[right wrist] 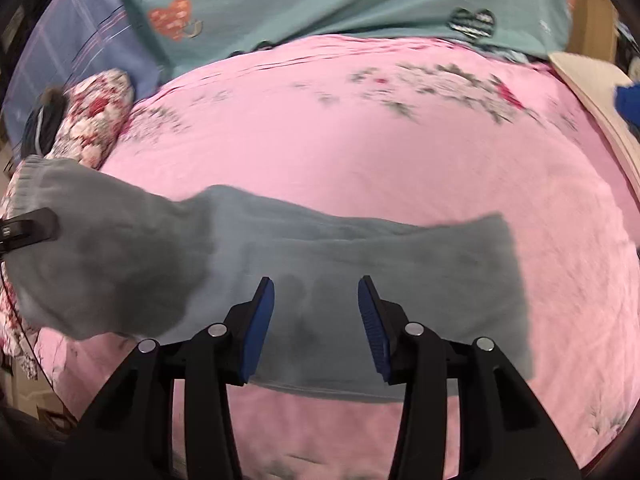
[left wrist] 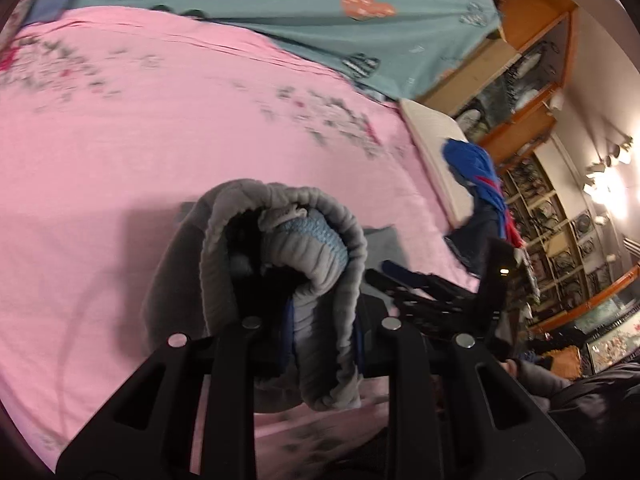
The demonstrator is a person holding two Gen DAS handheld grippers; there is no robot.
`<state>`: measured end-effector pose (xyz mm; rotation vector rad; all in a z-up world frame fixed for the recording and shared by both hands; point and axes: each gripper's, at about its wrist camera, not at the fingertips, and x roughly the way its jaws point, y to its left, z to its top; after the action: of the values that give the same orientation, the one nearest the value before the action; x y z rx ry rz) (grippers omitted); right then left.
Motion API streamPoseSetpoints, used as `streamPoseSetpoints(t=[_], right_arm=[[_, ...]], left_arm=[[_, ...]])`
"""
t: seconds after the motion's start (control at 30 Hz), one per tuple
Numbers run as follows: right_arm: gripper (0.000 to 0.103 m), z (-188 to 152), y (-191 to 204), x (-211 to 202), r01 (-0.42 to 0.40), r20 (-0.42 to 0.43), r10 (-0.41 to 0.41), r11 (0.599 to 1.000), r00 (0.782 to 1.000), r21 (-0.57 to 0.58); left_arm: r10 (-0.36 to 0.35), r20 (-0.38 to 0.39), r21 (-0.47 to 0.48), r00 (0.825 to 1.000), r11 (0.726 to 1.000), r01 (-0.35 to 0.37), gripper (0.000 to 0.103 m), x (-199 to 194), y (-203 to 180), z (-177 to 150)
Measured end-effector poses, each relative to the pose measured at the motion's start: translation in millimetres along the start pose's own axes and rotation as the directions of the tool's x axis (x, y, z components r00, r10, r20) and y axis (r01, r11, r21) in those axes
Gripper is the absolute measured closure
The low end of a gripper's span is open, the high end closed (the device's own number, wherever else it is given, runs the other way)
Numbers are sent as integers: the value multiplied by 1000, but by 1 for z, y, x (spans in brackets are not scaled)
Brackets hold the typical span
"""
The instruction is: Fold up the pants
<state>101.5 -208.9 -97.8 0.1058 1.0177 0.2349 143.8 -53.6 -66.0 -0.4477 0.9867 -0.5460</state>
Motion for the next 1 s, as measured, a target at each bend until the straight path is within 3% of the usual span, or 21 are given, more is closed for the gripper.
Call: streamPoseSetpoints(t=[0.2,0.43,0.47,0.53,0.57,0.7,0.77,0.87,1.0], right_arm=[[58,-10,-79,-25,33,26,-36,994,999,101],[58,-23,-161,-46,28,40,-35,985,999,170],[58,-24,-170,-46,24,36,-31,984,999,178],[58,-25,-182,-46,12,28,-17,982,999,188],[58,-26,-188,-46,7,26,-12,982,1000,190],[58,-24,-198,-52,-21,37,14,983,999,183],[58,-19,-197,-58,-56,60,47,984,997,169],[58,-8,-183,-65,-141,87,132,984,987,110],[51,7,-143,-67,-225,82,226,974,971,-29]], left_arm=[[-10,-79,33,997,999,13,80,86,-73,7],[113,-167,26,979,994,-110,80,191,-120,10],[150,-186,35,971,989,-146,78,206,-122,7],[201,-233,30,952,980,-199,55,226,-125,0],[197,-241,20,950,980,-198,40,228,-128,-2],[216,-156,77,964,975,-206,12,202,-148,0],[276,-65,84,959,959,-270,8,173,-148,3],[409,17,40,913,912,-409,6,135,-128,2],[517,6,-92,856,853,-514,6,96,-83,-6]])
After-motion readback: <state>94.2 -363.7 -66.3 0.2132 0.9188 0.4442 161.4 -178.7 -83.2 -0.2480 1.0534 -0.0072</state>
